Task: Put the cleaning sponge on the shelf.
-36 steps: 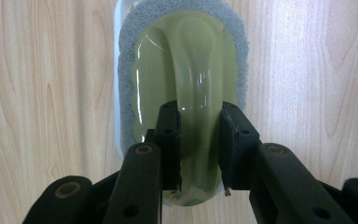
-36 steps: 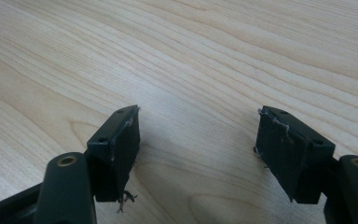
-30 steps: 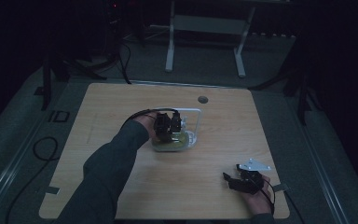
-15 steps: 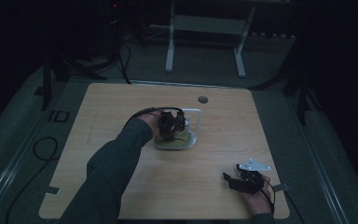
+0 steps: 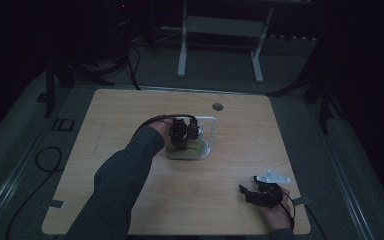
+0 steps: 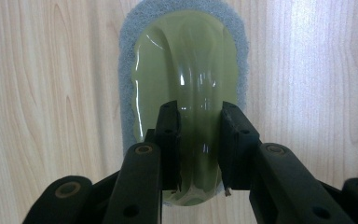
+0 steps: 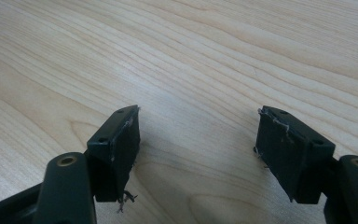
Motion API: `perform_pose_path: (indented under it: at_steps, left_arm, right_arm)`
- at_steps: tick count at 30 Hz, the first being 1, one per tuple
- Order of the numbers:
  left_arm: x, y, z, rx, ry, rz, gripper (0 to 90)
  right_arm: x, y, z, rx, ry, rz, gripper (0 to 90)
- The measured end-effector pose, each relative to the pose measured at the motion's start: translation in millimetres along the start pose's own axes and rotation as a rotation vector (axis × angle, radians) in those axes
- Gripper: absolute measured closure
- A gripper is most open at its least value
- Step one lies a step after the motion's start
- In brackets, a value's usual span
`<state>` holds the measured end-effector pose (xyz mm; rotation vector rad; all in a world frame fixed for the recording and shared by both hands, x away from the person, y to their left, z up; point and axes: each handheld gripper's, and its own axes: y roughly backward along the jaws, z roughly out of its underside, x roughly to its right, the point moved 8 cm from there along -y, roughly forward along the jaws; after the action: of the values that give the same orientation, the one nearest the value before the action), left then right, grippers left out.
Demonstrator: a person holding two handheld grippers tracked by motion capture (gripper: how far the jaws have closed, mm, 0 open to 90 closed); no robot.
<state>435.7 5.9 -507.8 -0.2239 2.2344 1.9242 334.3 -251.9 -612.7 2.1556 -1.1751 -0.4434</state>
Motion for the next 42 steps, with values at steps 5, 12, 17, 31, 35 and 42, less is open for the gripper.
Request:
perform_pose_path:
  at_steps: [5,12,17,31,35,42]
  left_arm:
    - [-1.6,-1.3,-0.4,0.000,-0.004,-0.012,71.8]
    - [-2.1,-4.2,-2.1,-0.006,-0.007,-0.021,71.8]
    - [-4.5,-6.5,-3.3,-0.013,-0.003,-0.032,71.8]
    - [-4.7,-14.5,-4.8,-0.025,0.014,-0.023,71.7]
    - [-4.3,-15.6,-5.7,-0.028,0.014,-0.023,71.7]
    - [-5.3,-17.8,-7.5,-0.040,0.002,-0.039,71.6]
  right_arm:
    - [0.0,0.0,0.0,0.000,0.000,0.000,29.8]
    - [-0.1,0.1,0.0,-0.001,-0.001,-0.001,29.8]
    - [-0.2,0.1,0.0,-0.001,-0.002,-0.001,29.8]
    - [-0.1,0.1,0.0,-0.001,-0.001,0.000,29.8]
    - [-0.1,0.1,0.0,-0.001,-0.001,0.000,29.8]
    - [-0.1,0.1,0.0,-0.001,-0.001,0.000,29.8]
